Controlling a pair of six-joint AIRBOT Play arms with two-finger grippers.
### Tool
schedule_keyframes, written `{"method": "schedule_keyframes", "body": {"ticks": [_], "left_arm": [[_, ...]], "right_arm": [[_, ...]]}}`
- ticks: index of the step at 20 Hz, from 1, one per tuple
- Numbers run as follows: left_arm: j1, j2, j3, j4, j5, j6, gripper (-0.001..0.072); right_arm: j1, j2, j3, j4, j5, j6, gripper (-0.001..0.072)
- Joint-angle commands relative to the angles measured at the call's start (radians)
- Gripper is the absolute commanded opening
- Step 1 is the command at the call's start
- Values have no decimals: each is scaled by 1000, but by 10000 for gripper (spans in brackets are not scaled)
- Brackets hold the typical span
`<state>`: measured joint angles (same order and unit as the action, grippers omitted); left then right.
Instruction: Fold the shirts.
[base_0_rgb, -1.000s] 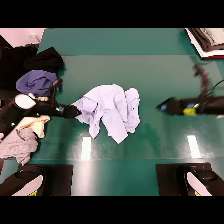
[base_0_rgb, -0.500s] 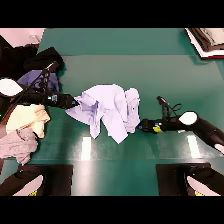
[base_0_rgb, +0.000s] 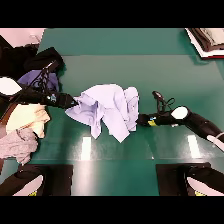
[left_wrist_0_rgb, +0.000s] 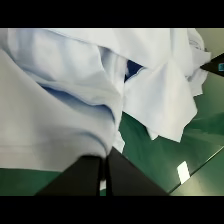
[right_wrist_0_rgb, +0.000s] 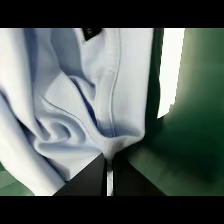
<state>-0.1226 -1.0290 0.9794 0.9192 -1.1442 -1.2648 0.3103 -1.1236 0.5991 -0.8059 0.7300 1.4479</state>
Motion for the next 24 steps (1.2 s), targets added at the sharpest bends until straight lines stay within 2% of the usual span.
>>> {"method": "schedule_keyframes", "body": {"ticks": [1, 6, 11, 18, 22, 24], "left_arm": [[1, 1, 63, 85, -19, -14, 23], [1, 1, 216, 154, -84, -19, 23], [1, 1, 293, 144, -103, -19, 23], [1, 1, 845, 175, -99, -19, 23], [1, 2, 1146, 193, -131, -19, 23], [1, 24, 1195, 192, -140, -21, 23]], "right_arm": [[-79, 117, 6, -65, 86, 6, 17], [-359, 330, 7, -114, 302, 9, 17], [-536, 508, 63, -111, 344, -26, 16], [-655, 542, 556, -111, 273, -44, 16], [-670, 470, 884, -111, 327, -55, 16], [-669, 426, 1036, -111, 373, -55, 16]]}}
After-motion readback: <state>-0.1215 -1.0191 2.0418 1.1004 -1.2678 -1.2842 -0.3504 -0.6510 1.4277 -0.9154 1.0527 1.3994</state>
